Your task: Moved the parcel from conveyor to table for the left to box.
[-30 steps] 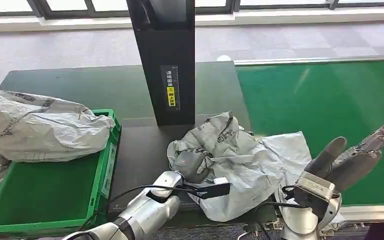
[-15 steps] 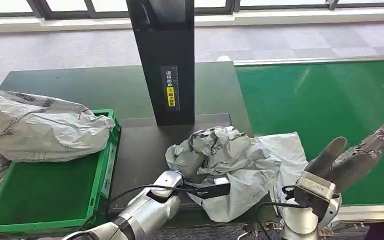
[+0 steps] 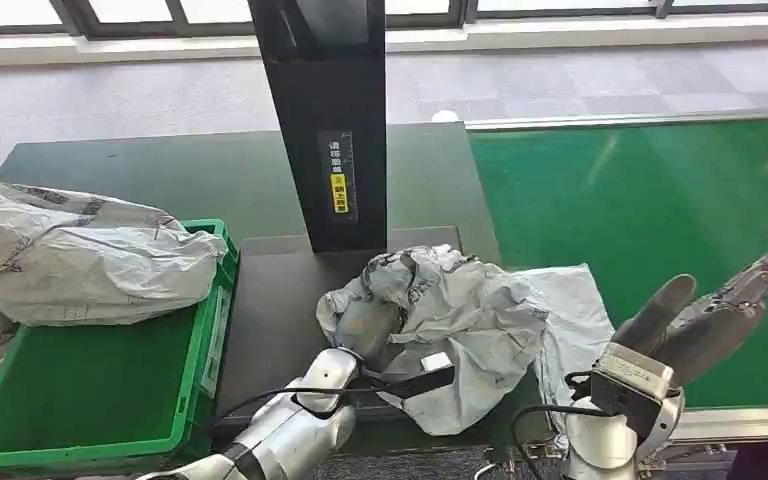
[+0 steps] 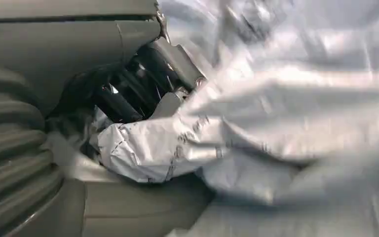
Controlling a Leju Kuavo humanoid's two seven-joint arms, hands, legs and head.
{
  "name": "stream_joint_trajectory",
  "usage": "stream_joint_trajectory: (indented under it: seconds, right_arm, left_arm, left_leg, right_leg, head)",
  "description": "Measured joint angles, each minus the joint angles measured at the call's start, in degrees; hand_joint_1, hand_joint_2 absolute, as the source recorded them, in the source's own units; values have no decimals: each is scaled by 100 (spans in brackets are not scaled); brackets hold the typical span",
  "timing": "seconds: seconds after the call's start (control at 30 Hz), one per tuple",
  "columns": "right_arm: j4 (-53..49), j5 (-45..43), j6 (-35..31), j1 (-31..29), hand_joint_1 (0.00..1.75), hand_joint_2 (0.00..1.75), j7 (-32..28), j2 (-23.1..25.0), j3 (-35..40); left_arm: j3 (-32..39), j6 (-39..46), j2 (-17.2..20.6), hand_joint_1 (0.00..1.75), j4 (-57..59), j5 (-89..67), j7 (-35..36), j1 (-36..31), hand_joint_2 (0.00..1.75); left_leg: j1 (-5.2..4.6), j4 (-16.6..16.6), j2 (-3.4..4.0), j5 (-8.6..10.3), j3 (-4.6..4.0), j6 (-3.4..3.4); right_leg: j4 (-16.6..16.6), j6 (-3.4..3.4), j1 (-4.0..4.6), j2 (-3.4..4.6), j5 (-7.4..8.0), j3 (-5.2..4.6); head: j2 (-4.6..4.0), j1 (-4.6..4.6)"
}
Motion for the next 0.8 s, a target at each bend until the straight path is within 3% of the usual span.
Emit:
stream_joint_trajectory:
  seconds: [0.07, 0.13, 0.27, 0.33, 0.53, 0.8]
  right_arm:
    - [0, -21, 0, 7, 0, 0, 0, 0, 0]
    - [4, -44, 0, 6, 0, 0, 0, 0, -30]
    - [85, -85, 0, 7, 0, 0, 0, -2, -101]
    - [94, -129, 0, 15, 0, 0, 0, -2, -151]
    - [92, -173, 0, 40, 0, 0, 0, -2, -262]
    - [92, -157, -4, 124, 0, 0, 0, -2, -293]
  left_arm:
    - [273, 320, 196, 175, -1400, -534, 149, 497, 175]
    - [662, 419, 278, 175, -3128, -577, -194, 939, 175]
    - [1619, 441, 215, 175, -5702, -121, -1782, 1366, 175]
    - [2133, 441, 222, 175, -6637, 221, -2137, 1554, 175]
    - [3070, 430, 254, 175, -8021, 912, -2552, 1814, 175]
    - [3722, 406, 263, 175, -8661, 1268, -2576, 1977, 175]
  left_leg:
    - [0, 0, 14, 1, -5, -3]
    - [0, 1, 25, 4, -32, -7]
    - [2, -4, 27, -5, -37, -18]
    - [2, -6, 36, -8, -35, -21]
    - [2, -6, 21, -8, -37, -22]
    - [2, -6, 21, -8, -36, -22]
  right_leg:
    - [6, -5, 2, 14, 3, -22]
    - [10, -8, 3, 28, 5, -55]
    - [12, -12, 3, 29, 0, -63]
    - [12, -19, 6, 32, -5, -67]
    - [12, -26, 12, 23, -12, -64]
    - [12, -26, 10, 21, -11, -62]
  head:
    - [0, 0]
    - [0, 0]
    - [0, 0]
    - [0, 0]
    - [0, 0]
    - [0, 0]
